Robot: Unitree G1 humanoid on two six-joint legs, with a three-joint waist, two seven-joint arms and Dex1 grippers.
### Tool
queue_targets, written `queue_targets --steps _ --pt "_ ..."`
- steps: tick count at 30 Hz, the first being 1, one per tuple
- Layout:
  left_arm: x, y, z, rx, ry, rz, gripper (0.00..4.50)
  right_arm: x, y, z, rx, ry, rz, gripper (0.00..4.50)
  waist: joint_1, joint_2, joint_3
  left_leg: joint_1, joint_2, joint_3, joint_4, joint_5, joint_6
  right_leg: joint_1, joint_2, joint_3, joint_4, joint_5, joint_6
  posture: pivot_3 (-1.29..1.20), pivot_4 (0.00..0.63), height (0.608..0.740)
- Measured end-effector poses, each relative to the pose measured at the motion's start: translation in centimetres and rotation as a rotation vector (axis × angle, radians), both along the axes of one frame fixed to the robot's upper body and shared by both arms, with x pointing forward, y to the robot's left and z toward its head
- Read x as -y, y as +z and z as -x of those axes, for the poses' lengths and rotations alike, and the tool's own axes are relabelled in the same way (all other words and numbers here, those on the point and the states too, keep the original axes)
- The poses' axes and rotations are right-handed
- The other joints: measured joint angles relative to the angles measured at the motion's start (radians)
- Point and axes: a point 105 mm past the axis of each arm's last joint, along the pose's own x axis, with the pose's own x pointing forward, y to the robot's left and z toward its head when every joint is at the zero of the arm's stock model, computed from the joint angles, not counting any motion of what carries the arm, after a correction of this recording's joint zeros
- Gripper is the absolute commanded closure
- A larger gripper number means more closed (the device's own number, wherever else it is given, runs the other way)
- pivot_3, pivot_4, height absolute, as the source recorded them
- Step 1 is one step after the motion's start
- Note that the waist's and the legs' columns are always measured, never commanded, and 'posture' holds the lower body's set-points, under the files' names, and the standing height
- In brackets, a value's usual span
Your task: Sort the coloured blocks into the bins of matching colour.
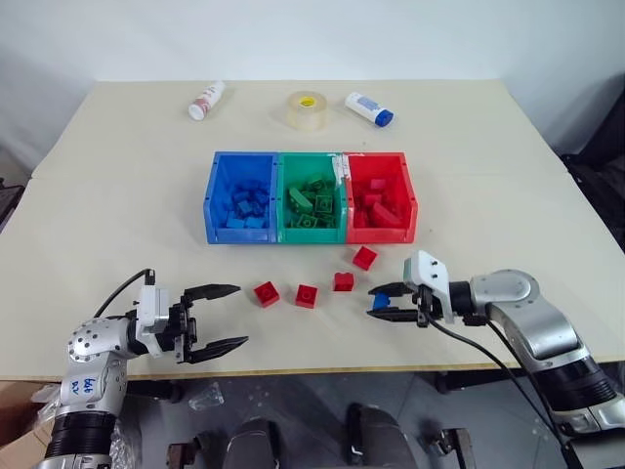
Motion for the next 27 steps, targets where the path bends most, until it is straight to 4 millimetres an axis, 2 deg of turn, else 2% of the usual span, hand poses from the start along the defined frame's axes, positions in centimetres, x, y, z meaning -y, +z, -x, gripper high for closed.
queue_targets --steps 8,13,20,23,27 --pt "0.2 0.6 -0.5 0.022 -0.008 0.004 0.00 -4.3 4.7 -2.0 0.123 0.071 -0.138 3.01 0.001 0.000 0.000 0.000 0.000 0.000 0.000 0.000 0.000 0.000 0.000 0.000 0.003 0.000 0.000 0.00 0.150 0.740" --pt "0.2 0.7 -0.6 0.027 -0.014 0.004 0.00 -7.5 6.5 -4.0 0.173 0.094 -0.197 3.01 -0.003 0.000 0.000 0.000 0.000 0.001 0.000 0.000 0.000 -0.001 0.000 0.000 0.004 0.000 0.000 0.00 0.150 0.740" --pt "0.3 1.0 -0.9 0.040 -0.014 0.006 0.00 -14.4 9.4 -7.0 0.253 0.103 -0.300 3.01 -0.024 0.001 0.000 -0.001 0.000 0.002 -0.001 0.000 -0.001 -0.003 0.001 0.000 0.006 -0.001 -0.001 0.00 0.150 0.740" --pt "0.2 1.0 -0.9 0.039 -0.010 0.008 0.00 -16.9 11.1 -8.3 0.311 0.053 -0.356 1.99 -0.029 0.001 0.000 -0.001 0.000 0.002 -0.002 0.001 -0.001 -0.003 0.001 0.000 0.006 -0.001 -0.001 0.00 0.150 0.740" --pt "0.1 1.0 -1.0 0.040 0.000 0.010 0.00 -18.0 12.7 -9.6 0.355 -0.051 -0.463 0.56 -0.029 0.001 0.000 -0.001 0.000 0.002 -0.002 0.000 -0.001 -0.003 0.001 0.000 0.005 -0.001 -0.001 0.00 0.150 0.740"
